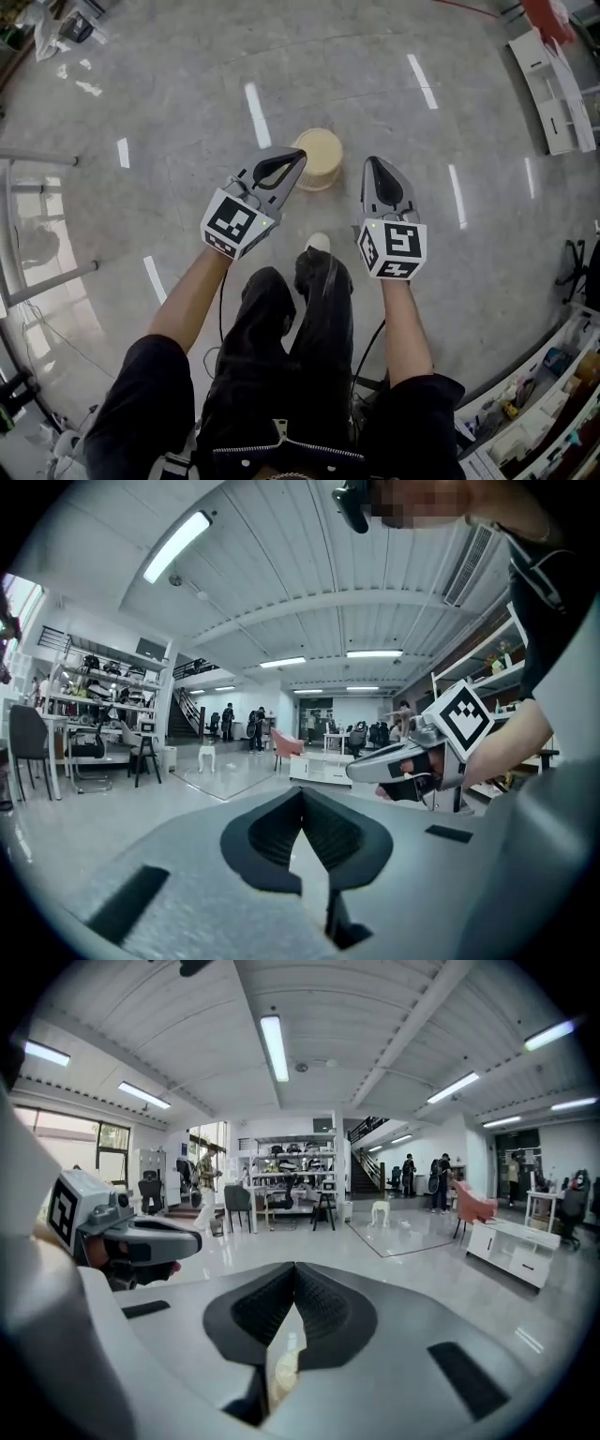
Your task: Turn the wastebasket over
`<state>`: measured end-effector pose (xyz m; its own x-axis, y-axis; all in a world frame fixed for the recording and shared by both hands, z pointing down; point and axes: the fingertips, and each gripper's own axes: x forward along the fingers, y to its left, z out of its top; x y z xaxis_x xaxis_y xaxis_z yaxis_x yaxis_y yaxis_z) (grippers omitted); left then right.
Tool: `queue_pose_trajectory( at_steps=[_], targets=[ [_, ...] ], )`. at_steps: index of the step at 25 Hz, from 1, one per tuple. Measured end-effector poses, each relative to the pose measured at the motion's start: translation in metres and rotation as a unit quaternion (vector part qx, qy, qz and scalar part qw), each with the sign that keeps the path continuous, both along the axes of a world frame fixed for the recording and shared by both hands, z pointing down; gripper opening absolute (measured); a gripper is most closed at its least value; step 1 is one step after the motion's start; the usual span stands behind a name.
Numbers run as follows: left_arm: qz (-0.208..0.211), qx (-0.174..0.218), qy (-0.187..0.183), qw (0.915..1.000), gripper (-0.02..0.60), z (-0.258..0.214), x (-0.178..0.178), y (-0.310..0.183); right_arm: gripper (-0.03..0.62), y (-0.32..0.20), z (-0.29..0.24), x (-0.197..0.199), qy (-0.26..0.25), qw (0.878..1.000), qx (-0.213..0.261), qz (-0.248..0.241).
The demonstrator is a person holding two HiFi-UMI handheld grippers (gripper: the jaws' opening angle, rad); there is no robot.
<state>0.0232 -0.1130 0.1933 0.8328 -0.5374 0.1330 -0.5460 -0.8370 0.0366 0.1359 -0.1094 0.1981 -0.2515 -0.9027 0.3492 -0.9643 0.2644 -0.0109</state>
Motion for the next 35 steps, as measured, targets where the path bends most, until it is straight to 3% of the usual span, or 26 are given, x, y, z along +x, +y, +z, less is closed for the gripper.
queue_pose_trajectory(
  at_steps=[6,12,18,26,35],
  targets=[
    [-0.023,-0.031,0.002,0.9993,0.006,-0.114,-0.029,0.042,0.011,0.052,-0.123,-0.024,-0.021,1.0,-0.005,0.015],
    [-0.053,-0.047,0.004,0.9975,0.006,-0.193,-0.035,0.076,0.011,0.095,-0.206,-0.04,-0.032,0.999,0.002,0.029],
    [-0.068,-0.032,0.007,0.9971,0.006,-0.251,-0.058,0.12,0.011,0.141,-0.264,-0.066,-0.017,0.998,0.03,0.048],
    [-0.089,-0.049,0.012,0.9947,0.006,-0.258,-0.084,0.189,0.009,0.211,-0.281,-0.097,-0.011,0.997,0.057,0.057],
    [-0.091,-0.051,0.005,0.9945,0.006,-0.254,-0.084,0.202,0.009,0.227,-0.276,-0.095,-0.003,0.998,0.036,0.043]
  ],
)
